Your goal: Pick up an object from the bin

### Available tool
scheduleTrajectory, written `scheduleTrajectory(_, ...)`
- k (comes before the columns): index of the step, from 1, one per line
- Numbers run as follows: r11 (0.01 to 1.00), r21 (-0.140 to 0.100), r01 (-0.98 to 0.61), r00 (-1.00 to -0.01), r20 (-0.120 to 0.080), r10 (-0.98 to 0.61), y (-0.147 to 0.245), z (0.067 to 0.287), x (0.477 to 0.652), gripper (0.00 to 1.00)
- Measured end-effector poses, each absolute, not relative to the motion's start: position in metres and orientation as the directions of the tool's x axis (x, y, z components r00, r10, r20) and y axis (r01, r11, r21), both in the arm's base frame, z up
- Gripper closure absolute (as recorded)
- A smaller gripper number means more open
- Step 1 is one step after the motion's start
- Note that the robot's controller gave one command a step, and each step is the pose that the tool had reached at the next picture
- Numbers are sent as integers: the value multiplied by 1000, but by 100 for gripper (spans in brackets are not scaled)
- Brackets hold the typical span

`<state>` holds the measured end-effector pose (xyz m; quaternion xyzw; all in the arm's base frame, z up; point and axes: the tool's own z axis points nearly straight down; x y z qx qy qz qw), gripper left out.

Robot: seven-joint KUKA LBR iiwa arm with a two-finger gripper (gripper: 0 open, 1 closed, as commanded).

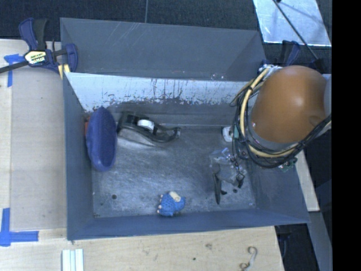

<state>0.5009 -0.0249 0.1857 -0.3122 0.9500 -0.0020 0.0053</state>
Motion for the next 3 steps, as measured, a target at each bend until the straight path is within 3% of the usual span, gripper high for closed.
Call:
scheduleTrajectory(1, 811, -6, -585, -811, -9, -585, -16, 249, 500, 100)
scheduleTrajectory(2, 641, 2, -767, -641, 0, -767, -4, 179, 510, 100)
scheduleTrajectory(3, 603, -9, -798, -603, -7, -798, 6, 273, 501, 100)
